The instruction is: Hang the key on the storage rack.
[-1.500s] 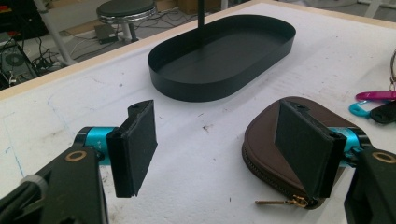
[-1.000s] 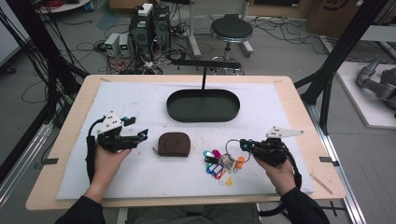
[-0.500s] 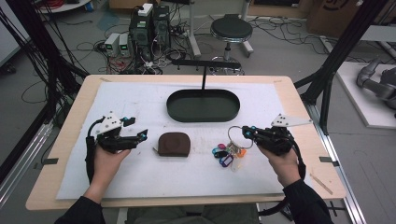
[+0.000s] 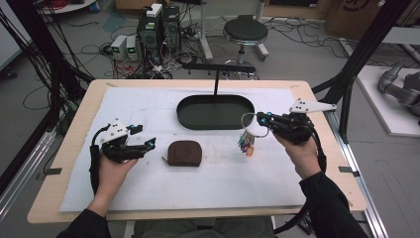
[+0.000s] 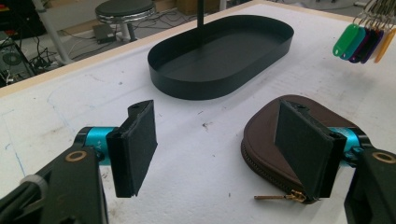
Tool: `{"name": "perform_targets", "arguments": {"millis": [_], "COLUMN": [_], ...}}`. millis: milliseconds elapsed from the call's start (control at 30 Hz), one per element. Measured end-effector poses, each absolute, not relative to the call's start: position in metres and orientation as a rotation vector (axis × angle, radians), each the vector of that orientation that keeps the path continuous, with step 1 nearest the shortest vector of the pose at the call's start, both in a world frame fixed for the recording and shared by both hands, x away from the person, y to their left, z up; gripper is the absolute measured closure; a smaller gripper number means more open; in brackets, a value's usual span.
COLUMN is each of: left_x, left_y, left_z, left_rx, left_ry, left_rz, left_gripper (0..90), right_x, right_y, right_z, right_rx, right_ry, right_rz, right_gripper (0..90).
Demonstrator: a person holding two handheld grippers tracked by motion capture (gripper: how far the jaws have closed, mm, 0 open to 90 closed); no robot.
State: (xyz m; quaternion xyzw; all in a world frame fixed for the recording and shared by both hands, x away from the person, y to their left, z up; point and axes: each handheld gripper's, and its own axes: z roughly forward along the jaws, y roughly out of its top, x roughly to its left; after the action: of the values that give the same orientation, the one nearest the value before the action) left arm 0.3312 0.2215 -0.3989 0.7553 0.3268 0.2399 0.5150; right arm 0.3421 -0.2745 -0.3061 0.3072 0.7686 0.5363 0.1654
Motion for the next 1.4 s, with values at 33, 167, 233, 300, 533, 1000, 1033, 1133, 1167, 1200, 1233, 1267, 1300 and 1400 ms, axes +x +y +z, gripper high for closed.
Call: {"name": "perform_targets", "arguments": {"millis": [33,167,233,300,533,1000,1033,1133,1167,1200,1233,1267,1300,1400], "left_x": [0.331,0.331,0.332,0.332,0.333,0.335,0.335,0.335,0.335,0.336,0.336,0.336,0.336,0.336], "left_y": [0.222,0.222,0.221,0.221,0.223,0.223,0.223,0.223,0.224,0.224,0.224,0.224,0.224,0.224], "left_z": [-0.399,-0.400,-0.400,-0.400,-0.401,-0.402,-0.402,-0.402,-0.402,-0.402,-0.402,-0.402,-0.402,-0.403], "left_rx": [1.812,1.816,1.816,1.818,1.806,1.799,1.797,1.797,1.795,1.792,1.790,1.792,1.791,1.791], "left_ry": [0.786,0.784,0.783,0.780,0.781,0.779,0.779,0.780,0.780,0.781,0.782,0.779,0.779,0.781], "left_rz": [0.575,0.571,0.567,0.566,0.561,0.555,0.553,0.551,0.548,0.547,0.547,0.548,0.546,0.545], "left_gripper": [29.8,29.8,29.8,29.8,29.8,29.8,29.8,29.8,29.8,29.8,29.8,29.8,29.8,29.8], "right_x": [0.342,0.351,0.355,0.360,0.378,0.417,0.421,0.430,0.433,0.439,0.439,0.441,0.444,0.451], "right_y": [-0.275,-0.272,-0.271,-0.270,-0.270,-0.258,-0.257,-0.254,-0.253,-0.252,-0.252,-0.252,-0.251,-0.250], "right_z": [-0.306,-0.297,-0.293,-0.289,-0.280,-0.267,-0.266,-0.267,-0.268,-0.270,-0.270,-0.271,-0.272,-0.275], "right_rx": [0.875,0.857,0.845,0.844,0.848,0.820,0.819,0.829,0.838,0.838,0.838,0.843,0.853,0.857], "right_ry": [2.189,2.179,2.174,2.164,2.141,2.116,2.114,2.112,2.108,2.105,2.105,2.102,2.104,2.116], "right_rz": [1.528,1.530,1.532,1.540,1.528,1.508,1.518,1.506,1.506,1.502,1.502,1.502,1.502,1.476], "right_gripper": [88.4,88.4,88.4,88.4,88.4,88.4,88.4,88.4,88.4,88.3,88.3,88.4,88.4,88.4]}}
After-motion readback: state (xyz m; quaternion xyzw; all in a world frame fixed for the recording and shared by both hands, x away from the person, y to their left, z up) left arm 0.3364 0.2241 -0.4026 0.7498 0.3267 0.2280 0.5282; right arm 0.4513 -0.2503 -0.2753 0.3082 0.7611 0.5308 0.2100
